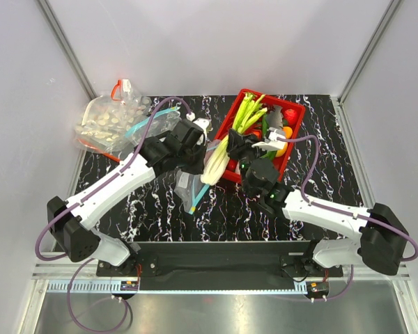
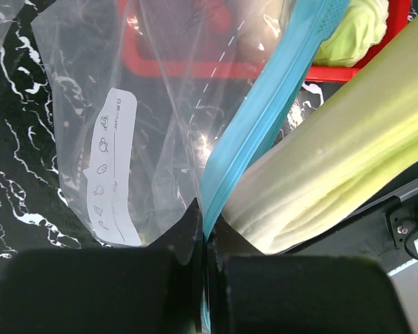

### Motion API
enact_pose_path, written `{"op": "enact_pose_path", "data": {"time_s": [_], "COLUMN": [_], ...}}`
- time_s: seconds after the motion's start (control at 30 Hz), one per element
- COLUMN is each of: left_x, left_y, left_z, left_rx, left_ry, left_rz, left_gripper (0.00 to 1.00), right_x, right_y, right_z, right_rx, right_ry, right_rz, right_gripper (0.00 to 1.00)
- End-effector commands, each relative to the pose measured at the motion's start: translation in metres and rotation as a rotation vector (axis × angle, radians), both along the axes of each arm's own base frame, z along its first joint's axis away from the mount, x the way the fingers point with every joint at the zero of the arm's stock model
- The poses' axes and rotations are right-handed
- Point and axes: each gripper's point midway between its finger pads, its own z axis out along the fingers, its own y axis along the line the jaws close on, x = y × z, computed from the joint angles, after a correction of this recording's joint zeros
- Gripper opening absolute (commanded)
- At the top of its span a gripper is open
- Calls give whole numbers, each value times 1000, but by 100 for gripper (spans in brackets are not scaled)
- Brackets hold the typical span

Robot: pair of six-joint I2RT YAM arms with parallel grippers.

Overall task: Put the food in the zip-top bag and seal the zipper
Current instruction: Place the fake vegetable in the zipper food storage bag.

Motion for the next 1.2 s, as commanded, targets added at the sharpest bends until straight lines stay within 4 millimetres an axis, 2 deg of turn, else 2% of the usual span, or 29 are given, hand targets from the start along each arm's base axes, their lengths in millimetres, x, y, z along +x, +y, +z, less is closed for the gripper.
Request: {"op": "enact_pose_path", "data": {"time_s": [0.0, 0.07, 0.13, 0.2, 0.23, 0.27, 0.3, 0.33, 0.37, 0.4, 0.43, 0.47, 0.53, 0.6, 0.67, 0.77, 0.87, 0.9, 0.93, 1.0, 1.03, 1.13, 1.17], "left_x": [-4, -4, -2, 2, 4, 8, 8, 10, 14, 13, 15, 22, 24, 29, 33, 37, 40, 40, 34, 35, 28, 21, 22], "left_y": [-13, -13, -9, -1, 4, 9, 15, 20, 24, 30, 36, 43, 56, 68, 77, 86, 81, 79, 74, 61, 53, 35, 30], "left_z": [7, 4, 0, -3, -4, -1, -1, 2, 9, 11, 14, 24, 30, 40, 42, 38, 27, 23, 11, 8, -1, -1, 6], "left_rx": [-72, -65, -44, -4, 16, 32, 56, 73, 86, 114, 138, 165, 217, 254, 289, 325, 298, 282, 258, 182, 146, 34, -11], "left_ry": [5, 9, 10, -2, -8, -26, -26, -38, -64, -64, -78, -116, -140, -185, -214, -251, -267, -262, -229, -225, -192, -164, -181], "left_rz": [-36, -45, -43, -20, -15, -1, 7, 7, 15, 21, 22, 48, 63, 99, 120, 141, 140, 140, 120, 119, 87, 73, 75], "left_gripper": [0, 0, 0, 0, 0, 0, 0, 0, 0, 0, 0, 0, 0, 0, 0, 0, 0, 0, 0, 0, 0, 0, 0], "right_x": [-11, -14, -15, -20, -23, -26, -32, -36, -42, -48, -53, -60, -72, -84, -92, -111, -121, -123, -123, -126, -125, -124, -129], "right_y": [-19, -19, -13, -2, 2, 2, 10, 11, 10, 15, 17, 16, 22, 25, 33, 57, 72, 75, 79, 84, 88, 99, 104], "right_z": [47, 53, 60, 58, 66, 58, 60, 70, 61, 60, 69, 62, 63, 52, 42, 27, 12, 1, 0, -14, -15, -26, -29], "right_rx": [191, 181, 133, 47, 36, -22, -45, -51, -106, -124, -127, -168, -171, -192, -187, -177, -141, -145, -119, -108, -95, -60, -59], "right_ry": [-113, -130, -140, -103, -100, -58, -52, -52, -2, 12, 11, 45, 78, 128, 176, 223, 260, 273, 273, 296, 294, 305, 313], "right_rz": [-35, -24, 15, 88, 120, 145, 206, 234, 262, 315, 348, 383, 457, 527, 586, 747, 826, 844, 854, 882, 892, 910, 949], "right_gripper": [0, 0, 0, 0, 0, 0, 0, 0, 0, 0, 0, 0, 0, 0, 0, 0, 0, 0, 0, 0, 0, 0, 0]}}
